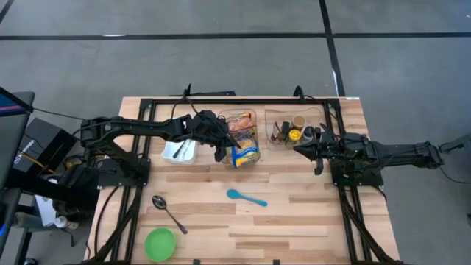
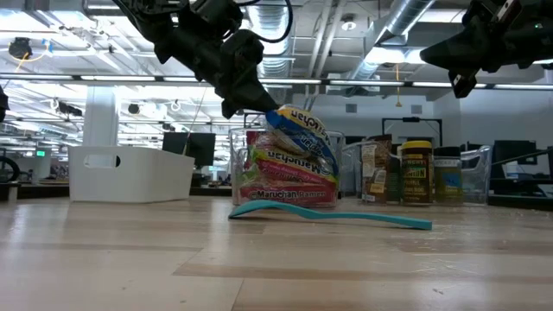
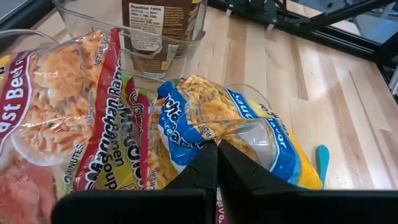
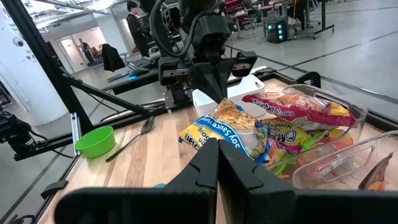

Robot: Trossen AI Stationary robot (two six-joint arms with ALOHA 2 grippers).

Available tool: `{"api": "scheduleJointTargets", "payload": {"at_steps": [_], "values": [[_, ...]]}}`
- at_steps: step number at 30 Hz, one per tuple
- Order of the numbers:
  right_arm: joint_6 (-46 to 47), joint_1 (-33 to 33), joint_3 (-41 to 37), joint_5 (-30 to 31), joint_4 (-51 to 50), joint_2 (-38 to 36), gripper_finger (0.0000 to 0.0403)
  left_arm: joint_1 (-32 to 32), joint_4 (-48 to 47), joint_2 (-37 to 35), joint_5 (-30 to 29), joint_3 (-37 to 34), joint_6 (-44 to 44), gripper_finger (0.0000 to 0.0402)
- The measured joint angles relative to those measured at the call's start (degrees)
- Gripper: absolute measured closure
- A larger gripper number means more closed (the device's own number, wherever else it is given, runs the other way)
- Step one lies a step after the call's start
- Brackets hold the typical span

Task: Pick & Place Food Item
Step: Put the blue noodle pack into the left transparent bin

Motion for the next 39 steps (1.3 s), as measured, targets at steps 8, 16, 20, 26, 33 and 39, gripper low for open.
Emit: {"api": "scheduleJointTargets", "payload": {"at_steps": [8, 16, 20, 26, 33, 39], "values": [[0.0, 0.0, 0.0, 0.0, 0.0, 0.0, 0.0403, 1.8, -0.3, -0.2, -0.4, 0.0, 0.0, 0.0401], [0.0, 0.0, 0.0, 0.0, 0.0, 0.0, 0.0403, 3.3, -4.1, -0.3, -1.5, 0.0, 0.0, 0.0401], [0.0, 0.0, 0.0, 0.0, 0.0, 0.0, 0.0403, 4.1, -8.4, -0.3, -1.5, 0.0, 1.3, 0.0401], [0.0, 0.0, 0.0, 0.0, 0.0, 0.0, 0.0403, 4.1, -9.3, -0.3, -1.5, 0.0, 1.5, 0.0401], [0.0, 0.0, 0.0, 0.0, 0.0, 0.0, 0.0403, 4.0, -9.3, -0.3, -1.5, 0.0, 1.5, 0.0375], [0.0, 0.0, 0.0, 0.0, 0.0, 0.0, 0.0403, 4.0, -9.3, -0.4, -2.4, 0.0, 1.5, 0.0332]]}}
